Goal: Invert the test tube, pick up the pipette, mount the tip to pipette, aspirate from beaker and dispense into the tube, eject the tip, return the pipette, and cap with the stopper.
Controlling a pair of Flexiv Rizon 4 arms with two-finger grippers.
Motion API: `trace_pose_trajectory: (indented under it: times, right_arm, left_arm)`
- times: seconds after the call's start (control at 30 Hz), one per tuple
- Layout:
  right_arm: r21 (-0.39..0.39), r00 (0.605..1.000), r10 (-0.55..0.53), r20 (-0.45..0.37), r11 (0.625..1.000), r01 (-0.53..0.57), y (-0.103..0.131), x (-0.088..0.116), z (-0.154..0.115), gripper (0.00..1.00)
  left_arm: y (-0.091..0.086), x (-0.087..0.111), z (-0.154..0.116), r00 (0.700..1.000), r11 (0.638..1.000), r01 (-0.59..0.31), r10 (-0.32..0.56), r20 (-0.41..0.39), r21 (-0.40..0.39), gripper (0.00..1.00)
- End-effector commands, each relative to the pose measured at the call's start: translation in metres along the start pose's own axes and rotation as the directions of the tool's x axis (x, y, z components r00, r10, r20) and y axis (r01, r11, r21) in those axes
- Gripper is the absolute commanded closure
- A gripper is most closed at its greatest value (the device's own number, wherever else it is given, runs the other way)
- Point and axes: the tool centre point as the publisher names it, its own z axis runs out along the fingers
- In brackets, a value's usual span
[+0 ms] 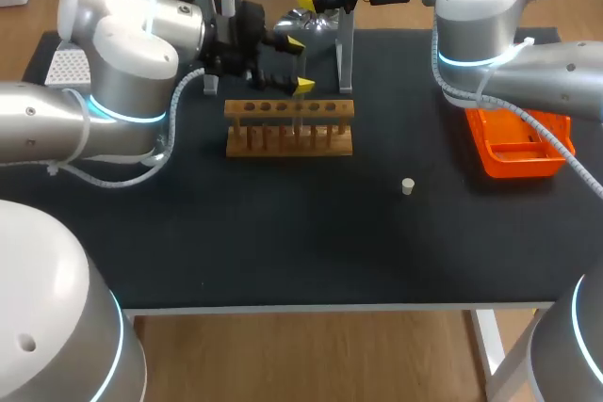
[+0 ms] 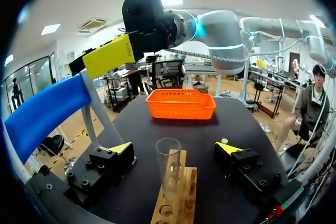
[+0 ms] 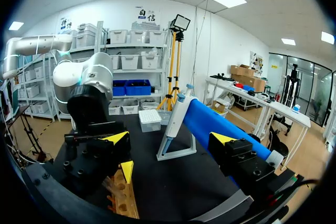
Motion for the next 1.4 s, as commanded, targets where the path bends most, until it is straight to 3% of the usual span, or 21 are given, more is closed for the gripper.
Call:
trace_pose_trajectory:
  times: [0.03, 0.37, 1.4]
  right_arm:
    - [0.001, 1.000, 0.000, 0.000, 1.000, 0.000, 0.000, 0.000, -0.001, 0.00]
    - [0.001, 1.000, 0.000, 0.000, 1.000, 0.000, 0.000, 0.000, -0.001, 0.00]
    - [0.001, 1.000, 0.000, 0.000, 1.000, 0.000, 0.000, 0.000, -0.001, 0.00]
  left_arm:
    - [0.002, -0.002, 0.007, 1.000, 1.000, 0.001, -0.002, -0.009, -0.019, 0.00]
    - [0.010, -0.003, 0.017, 1.000, 0.997, 0.002, -0.003, -0.015, -0.082, 0.00]
    - [0.018, -0.001, 0.028, 0.997, 0.995, -0.042, 0.035, -0.075, -0.096, 0.00]
